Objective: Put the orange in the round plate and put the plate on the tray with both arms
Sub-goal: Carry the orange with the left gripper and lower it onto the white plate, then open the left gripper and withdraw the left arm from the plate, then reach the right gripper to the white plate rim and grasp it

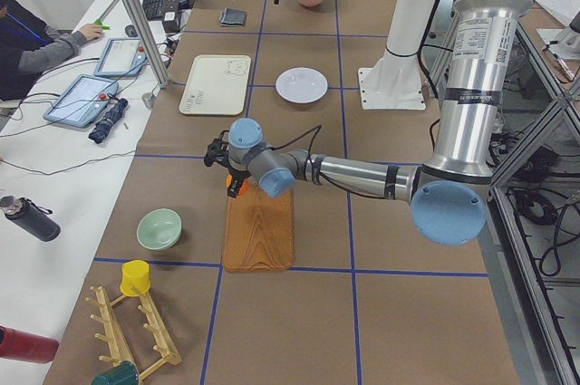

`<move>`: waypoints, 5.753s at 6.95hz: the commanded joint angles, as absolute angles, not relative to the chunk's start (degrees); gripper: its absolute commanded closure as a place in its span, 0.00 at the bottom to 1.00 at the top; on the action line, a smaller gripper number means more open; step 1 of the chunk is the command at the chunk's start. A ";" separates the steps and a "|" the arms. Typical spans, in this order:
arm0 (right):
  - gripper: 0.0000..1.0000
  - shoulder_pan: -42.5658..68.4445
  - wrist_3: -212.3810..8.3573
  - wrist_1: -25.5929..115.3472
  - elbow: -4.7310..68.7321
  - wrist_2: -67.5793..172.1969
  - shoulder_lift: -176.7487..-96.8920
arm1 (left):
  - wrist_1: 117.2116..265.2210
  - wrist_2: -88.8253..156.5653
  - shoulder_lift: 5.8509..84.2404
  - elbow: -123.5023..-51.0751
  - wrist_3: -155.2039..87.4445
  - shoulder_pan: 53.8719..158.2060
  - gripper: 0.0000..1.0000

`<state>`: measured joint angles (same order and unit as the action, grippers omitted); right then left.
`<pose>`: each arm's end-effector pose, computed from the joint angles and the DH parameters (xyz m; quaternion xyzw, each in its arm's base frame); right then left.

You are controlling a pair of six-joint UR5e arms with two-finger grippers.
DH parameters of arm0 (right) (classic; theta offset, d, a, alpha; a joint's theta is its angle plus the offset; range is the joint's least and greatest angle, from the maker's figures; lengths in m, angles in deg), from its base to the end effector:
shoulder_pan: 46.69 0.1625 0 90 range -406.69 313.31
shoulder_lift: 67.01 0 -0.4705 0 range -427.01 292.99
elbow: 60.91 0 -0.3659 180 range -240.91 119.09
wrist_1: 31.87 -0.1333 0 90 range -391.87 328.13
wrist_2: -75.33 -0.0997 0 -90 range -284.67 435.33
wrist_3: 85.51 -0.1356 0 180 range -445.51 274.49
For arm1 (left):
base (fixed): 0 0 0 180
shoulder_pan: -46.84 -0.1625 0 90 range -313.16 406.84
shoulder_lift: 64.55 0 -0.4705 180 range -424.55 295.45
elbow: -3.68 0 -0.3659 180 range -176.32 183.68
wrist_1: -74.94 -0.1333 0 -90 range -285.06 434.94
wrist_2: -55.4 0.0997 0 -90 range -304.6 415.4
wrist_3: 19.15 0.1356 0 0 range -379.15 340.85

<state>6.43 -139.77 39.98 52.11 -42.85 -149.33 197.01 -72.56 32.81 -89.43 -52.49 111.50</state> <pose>-0.2645 -0.4680 0.4456 0.1225 -0.4416 0.0339 0.8882 0.1971 -0.5327 0.5740 0.1505 0.4323 0.0562 0.8873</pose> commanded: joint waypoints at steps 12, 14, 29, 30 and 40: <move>0.00 5.51 -150.64 39.76 52.38 -41.12 -148.40 | 162.28 -40.84 71.86 -86.95 -98.95 68.64 0.97; 0.00 5.51 -150.73 39.76 52.38 -41.12 -148.40 | 163.00 -40.84 72.03 -86.50 -98.78 67.85 0.53; 0.00 -17.55 -192.18 17.79 55.28 -14.13 -149.19 | 163.18 -63.76 35.15 -99.87 -34.94 117.79 0.02; 0.00 -23.43 -194.91 17.79 55.46 -7.44 -149.19 | 163.09 -70.22 30.60 -98.11 -21.83 125.34 0.02; 0.37 -43.18 -206.36 18.58 39.12 14.77 -138.12 | 161.51 -81.27 23.25 -86.76 -3.68 143.70 0.02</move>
<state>-43.12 -206.30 18.44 39.96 14.76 -138.69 161.50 -81.18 23.32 -86.79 -3.72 143.56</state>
